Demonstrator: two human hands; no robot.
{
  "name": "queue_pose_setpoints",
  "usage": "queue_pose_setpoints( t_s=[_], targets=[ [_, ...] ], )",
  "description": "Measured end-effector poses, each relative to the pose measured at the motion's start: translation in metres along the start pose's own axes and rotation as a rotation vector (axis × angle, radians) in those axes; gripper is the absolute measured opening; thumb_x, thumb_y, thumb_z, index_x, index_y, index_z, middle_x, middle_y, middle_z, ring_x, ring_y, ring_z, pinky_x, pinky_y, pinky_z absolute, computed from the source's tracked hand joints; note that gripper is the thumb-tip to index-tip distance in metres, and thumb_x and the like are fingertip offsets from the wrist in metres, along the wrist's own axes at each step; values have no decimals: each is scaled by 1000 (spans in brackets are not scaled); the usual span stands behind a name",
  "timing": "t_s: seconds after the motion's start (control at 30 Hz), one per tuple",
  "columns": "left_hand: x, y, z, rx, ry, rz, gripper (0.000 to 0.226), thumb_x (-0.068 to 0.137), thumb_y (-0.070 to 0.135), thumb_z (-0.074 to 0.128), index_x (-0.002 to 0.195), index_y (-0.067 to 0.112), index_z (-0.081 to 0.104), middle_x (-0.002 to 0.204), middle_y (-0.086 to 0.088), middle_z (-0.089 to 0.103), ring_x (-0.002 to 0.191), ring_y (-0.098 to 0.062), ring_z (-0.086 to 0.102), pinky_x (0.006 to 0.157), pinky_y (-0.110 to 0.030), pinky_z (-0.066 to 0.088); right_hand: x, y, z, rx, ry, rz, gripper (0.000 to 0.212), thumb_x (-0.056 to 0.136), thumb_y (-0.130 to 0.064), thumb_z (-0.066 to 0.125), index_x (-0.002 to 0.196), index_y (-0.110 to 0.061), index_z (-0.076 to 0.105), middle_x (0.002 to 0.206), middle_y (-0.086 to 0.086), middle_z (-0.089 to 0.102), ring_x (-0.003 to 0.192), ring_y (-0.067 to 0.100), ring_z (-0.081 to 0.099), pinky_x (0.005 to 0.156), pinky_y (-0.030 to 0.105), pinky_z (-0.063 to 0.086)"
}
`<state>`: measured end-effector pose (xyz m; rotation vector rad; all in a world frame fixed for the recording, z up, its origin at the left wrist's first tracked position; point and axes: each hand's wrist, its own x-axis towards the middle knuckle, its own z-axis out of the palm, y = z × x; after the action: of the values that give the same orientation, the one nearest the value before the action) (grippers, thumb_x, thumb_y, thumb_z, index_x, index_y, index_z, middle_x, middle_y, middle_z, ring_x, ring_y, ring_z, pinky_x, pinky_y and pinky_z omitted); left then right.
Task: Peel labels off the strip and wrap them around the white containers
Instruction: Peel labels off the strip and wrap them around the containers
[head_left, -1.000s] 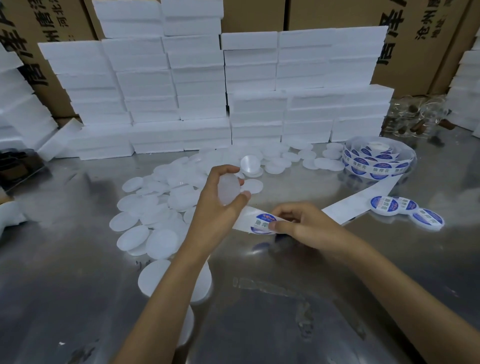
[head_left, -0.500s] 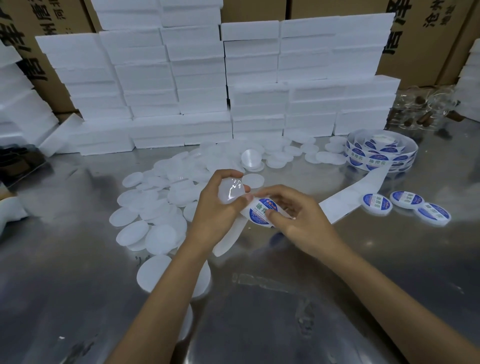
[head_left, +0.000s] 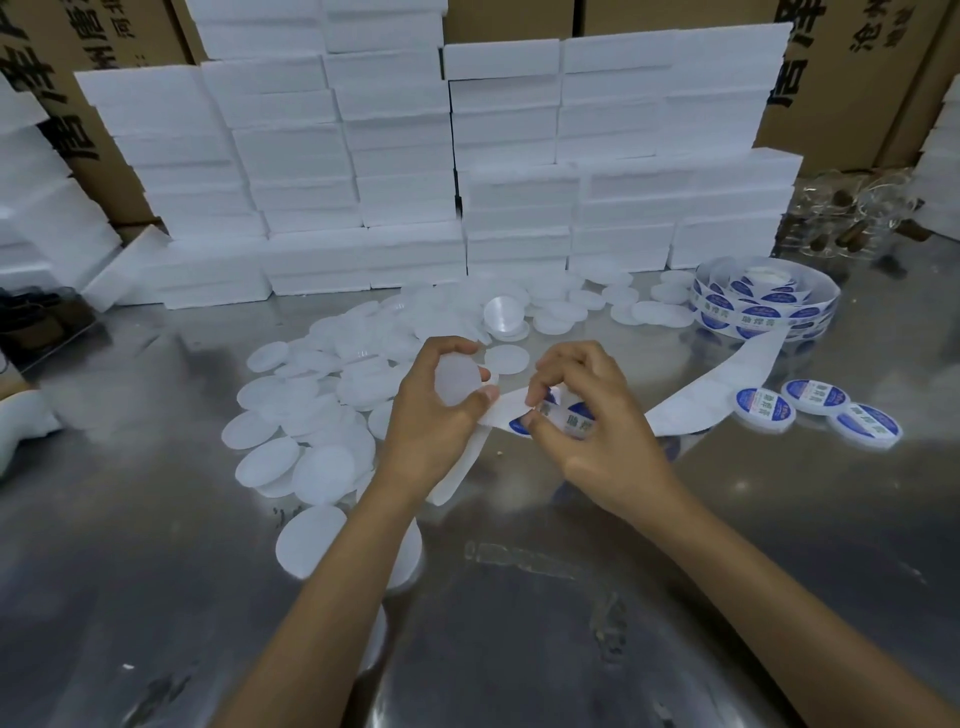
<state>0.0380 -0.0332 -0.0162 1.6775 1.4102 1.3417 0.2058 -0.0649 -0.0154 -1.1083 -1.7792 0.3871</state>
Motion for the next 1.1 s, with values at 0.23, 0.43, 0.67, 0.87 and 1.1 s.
queue_pose_setpoints(
  t_s=[0.23,0.43,0.67,0.87,1.1],
  targets=[
    [3,-1,1,116,41,-47,39,91,24,73,117,38,47,112,19,52,103,-6,48,88,-9,35,7,-2,-18,382,108,231,24,88,0,67,94,-18,52,96,-3,61,100,16,61,91,31,50],
    [1,8,-5,-242,84,-84,13,104,35,48,109,41,57,105,18,68,93,-3,70,89,-28,51,22,-4,-27,552,177,303,31,84,0,73,93,-20,51,87,-3,66,79,17,63,75,25,53],
    [2,25,-11,-915,-27,-240,54,103,55,29,139,23,55,135,-15,63,119,-31,65,99,-43,53,41,-35,1,647,66,302,26,82,-3,76,93,-14,56,85,0,69,67,9,65,61,17,51],
    [1,29,-10,-878,-137,-215,66,102,58,22,141,14,52,133,-24,61,116,-30,63,102,-39,51,39,-39,23,492,83,281,28,83,-8,76,90,-21,52,94,5,66,68,19,60,72,31,55],
    [-1,30,-6,-809,-169,-167,66,102,54,20,141,10,51,136,-24,58,116,-27,62,103,-37,49,38,-36,23,483,115,293,28,82,-13,79,92,-23,54,95,3,68,80,29,68,74,36,59]
  ],
)
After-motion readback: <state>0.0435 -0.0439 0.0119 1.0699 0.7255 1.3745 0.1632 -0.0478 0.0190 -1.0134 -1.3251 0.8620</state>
